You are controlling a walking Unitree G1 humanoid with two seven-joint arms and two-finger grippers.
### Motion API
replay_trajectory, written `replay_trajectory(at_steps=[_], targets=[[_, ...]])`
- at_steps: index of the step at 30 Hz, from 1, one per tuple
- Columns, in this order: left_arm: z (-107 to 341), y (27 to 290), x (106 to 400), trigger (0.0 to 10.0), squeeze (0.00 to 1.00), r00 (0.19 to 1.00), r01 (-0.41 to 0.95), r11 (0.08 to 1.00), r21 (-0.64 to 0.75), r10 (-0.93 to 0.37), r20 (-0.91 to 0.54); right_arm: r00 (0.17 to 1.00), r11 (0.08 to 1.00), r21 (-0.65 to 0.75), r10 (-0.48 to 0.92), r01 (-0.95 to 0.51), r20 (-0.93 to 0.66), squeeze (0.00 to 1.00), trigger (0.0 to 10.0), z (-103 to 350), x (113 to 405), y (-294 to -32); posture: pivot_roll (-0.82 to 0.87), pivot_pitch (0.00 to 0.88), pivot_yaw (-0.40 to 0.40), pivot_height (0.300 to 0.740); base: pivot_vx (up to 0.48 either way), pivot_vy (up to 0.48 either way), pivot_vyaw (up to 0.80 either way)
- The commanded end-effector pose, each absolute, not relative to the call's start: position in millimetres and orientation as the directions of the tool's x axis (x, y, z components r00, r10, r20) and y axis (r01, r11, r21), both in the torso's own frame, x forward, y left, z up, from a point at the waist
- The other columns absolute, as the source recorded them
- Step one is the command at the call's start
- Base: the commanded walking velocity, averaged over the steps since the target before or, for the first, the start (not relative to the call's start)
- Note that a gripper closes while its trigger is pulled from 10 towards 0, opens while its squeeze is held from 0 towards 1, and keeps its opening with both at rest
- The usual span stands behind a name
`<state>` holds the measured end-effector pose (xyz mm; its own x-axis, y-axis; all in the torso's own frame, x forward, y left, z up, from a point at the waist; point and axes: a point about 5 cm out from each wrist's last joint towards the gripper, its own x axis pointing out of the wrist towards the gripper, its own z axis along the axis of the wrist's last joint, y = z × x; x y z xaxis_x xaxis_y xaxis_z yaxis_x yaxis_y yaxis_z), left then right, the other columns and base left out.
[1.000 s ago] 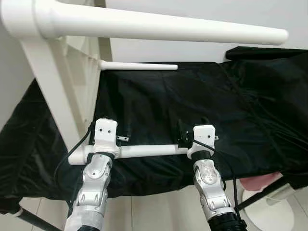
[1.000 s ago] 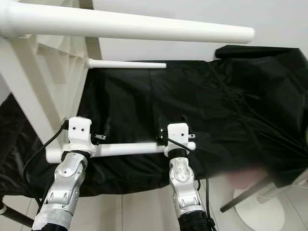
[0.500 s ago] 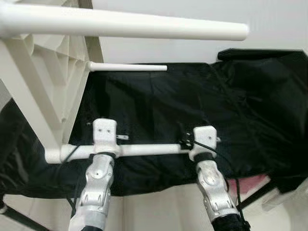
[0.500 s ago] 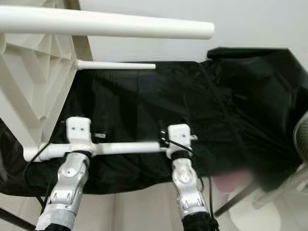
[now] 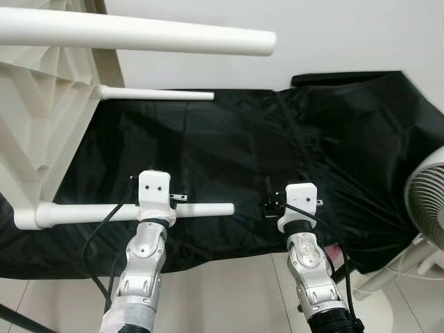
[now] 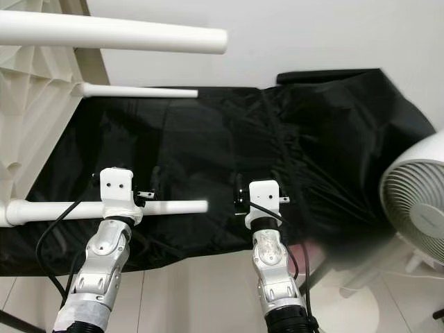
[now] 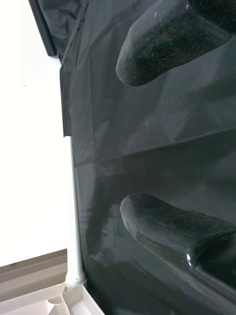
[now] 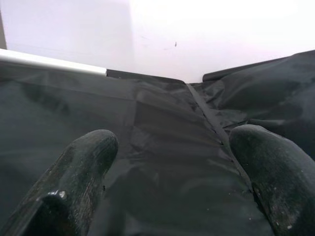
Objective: Building children table
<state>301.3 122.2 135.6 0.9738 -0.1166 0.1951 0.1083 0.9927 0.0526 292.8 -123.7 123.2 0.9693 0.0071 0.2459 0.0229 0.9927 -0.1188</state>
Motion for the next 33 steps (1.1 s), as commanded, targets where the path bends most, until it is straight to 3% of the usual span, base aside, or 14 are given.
replay_trajectory(at_steps=[1, 29, 33], targets=[[134.7, 126.2, 301.4, 10.0, 0.0, 0.978, 0.064, 0.997, 0.037, -0.069, 0.195, 0.969, 0.995, -0.103, 0.02, 0.006, 0.246, 0.0, 10.0, 124.0, 293.6, -118.1, 0.04, 0.013, -0.012, 0.74, 0.0, 0.0, 0.0], [135.7, 122.9, 302.8, 10.0, 0.0, 0.976, 0.082, 0.996, 0.041, -0.089, 0.197, 0.969, 0.992, -0.123, 0.014, 0.017, 0.246, 0.0, 10.0, 124.7, 294.5, -119.7, 0.03, 0.022, -0.002, 0.74, 0.0, 0.0, 0.0], [135.7, 122.8, 302.9, 10.0, 0.0, 0.976, 0.084, 0.996, 0.041, -0.09, 0.198, 0.969, 0.992, -0.124, 0.013, 0.018, 0.245, 0.0, 10.0, 124.5, 294.7, -119.8, 0.03, 0.025, -0.002, 0.74, 0.0, 0.0, 0.65]])
